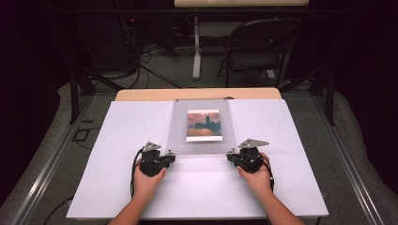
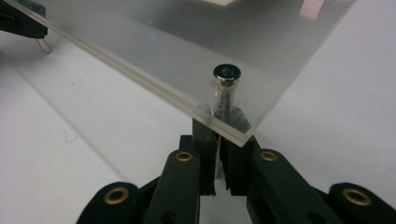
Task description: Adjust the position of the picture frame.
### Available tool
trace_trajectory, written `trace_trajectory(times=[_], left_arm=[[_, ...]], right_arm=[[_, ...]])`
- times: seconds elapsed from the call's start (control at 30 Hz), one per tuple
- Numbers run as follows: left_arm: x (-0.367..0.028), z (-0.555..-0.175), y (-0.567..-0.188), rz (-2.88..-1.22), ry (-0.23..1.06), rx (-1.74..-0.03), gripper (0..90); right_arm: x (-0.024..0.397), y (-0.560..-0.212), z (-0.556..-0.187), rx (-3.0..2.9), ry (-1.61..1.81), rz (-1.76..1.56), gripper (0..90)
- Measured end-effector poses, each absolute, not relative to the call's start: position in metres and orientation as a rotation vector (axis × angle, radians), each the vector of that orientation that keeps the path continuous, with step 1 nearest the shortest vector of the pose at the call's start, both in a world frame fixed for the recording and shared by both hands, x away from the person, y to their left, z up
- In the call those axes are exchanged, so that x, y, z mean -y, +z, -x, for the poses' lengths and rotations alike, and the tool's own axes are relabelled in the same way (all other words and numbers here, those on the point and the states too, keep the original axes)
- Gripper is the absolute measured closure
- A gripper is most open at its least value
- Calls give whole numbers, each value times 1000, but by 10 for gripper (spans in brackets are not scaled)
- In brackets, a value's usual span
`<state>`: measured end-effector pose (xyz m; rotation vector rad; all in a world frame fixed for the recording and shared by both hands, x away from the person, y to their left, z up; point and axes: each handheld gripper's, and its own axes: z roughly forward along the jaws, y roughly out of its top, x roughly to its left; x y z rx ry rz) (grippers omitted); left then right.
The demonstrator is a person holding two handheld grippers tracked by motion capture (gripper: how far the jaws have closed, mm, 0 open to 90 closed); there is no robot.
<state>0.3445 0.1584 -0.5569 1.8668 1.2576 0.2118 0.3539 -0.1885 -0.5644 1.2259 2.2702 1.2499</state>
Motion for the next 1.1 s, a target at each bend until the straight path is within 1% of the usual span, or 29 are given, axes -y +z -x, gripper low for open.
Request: trace_trajectory(times=[0.27,0.4,0.43,0.47,0.5,0.53,0.57,0.6,0.67,0.7,0.77,0.83,0.97,1.1], left_arm=[[-158,-344,-558,-1853,214,-1266,820],[-159,-343,-558,-1845,205,-1267,799],[-159,-343,-558,-1846,205,-1265,799],[-160,-342,-558,-1842,204,-1265,780],[-159,-340,-557,-1830,208,-1269,730],[-159,-340,-557,-1830,208,-1269,713],[-159,-340,-557,-1832,207,-1262,687],[-159,-338,-556,-1838,209,-1256,687],[-158,-336,-556,-1844,219,-1247,628],[-157,-334,-555,-1851,226,-1242,590],[-157,-330,-554,-1858,226,-1232,556],[-156,-327,-553,-1878,275,-1218,515],[-158,-322,-550,-1861,267,-1218,462],[-159,-316,-548,-1881,276,-1215,437]], right_arm=[[189,-565,-353,-2270,1255,-1233,849],[190,-565,-353,-2274,1261,-1234,834],[190,-565,-353,-2272,1266,-1239,821],[191,-564,-353,-2264,1274,-1245,796],[192,-561,-351,-2262,1268,-1232,749],[192,-561,-351,-2262,1268,-1232,749],[192,-560,-350,-2252,1263,-1231,684],[192,-560,-350,-2252,1263,-1231,684],[193,-558,-347,-2248,1257,-1235,623],[194,-556,-346,-2256,1238,-1245,578],[196,-555,-343,-2250,1219,-1257,541],[196,-552,-340,-2257,1214,-1274,506],[198,-549,-330,-2260,1197,-1286,472],[201,-544,-318,-2261,1188,-1286,444]])
